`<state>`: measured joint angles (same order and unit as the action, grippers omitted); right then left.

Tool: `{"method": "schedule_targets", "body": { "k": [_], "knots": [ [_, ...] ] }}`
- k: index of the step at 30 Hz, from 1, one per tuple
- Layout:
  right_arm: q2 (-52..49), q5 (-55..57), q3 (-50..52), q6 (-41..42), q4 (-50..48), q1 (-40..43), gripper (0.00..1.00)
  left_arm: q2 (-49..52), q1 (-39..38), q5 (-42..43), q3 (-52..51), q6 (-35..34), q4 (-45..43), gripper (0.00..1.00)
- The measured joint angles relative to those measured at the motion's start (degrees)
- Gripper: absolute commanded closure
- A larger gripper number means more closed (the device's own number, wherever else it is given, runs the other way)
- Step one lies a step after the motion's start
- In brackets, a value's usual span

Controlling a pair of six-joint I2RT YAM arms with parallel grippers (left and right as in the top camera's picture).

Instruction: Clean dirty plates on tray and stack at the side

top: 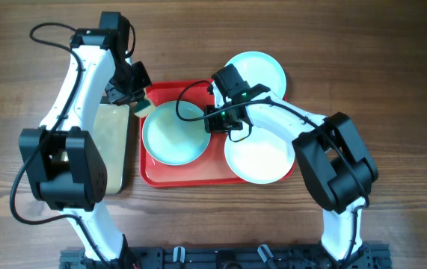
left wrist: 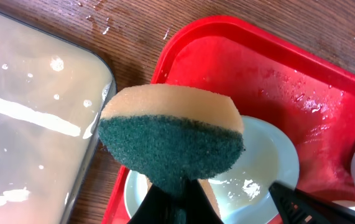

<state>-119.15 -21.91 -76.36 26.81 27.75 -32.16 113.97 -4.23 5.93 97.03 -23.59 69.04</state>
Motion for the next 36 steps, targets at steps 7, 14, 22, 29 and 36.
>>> {"method": "schedule_targets", "body": {
  "k": [7, 14, 22, 29, 36],
  "knots": [
    [2.82, 6.29, -0.02, -1.33, 2.95, -0.22, 0.96, -3.04, 0.42, -2.27, 0.02, 2.56, -0.26, 0.96],
    [19.34, 43.74, 0.00, -8.09, 7.85, -6.10, 0.95, -6.54, 2.03, -4.61, 0.70, 2.75, -0.57, 0.96],
    [19.43, 82.34, 0.00, -12.83, 9.38, -23.96, 0.96, -6.54, 2.05, -4.61, 0.70, 2.75, -0.63, 0.96],
    [19.43, 103.69, 0.00, -13.31, 9.07, -30.45, 0.96, -6.54, 2.05, -4.61, 0.70, 2.75, -0.66, 0.96],
    [19.43, 104.54, 0.00, -13.46, 9.07, -30.60, 0.96, -6.54, 2.05, -4.61, 0.70, 2.75, -0.66, 0.96]
  ]
}}
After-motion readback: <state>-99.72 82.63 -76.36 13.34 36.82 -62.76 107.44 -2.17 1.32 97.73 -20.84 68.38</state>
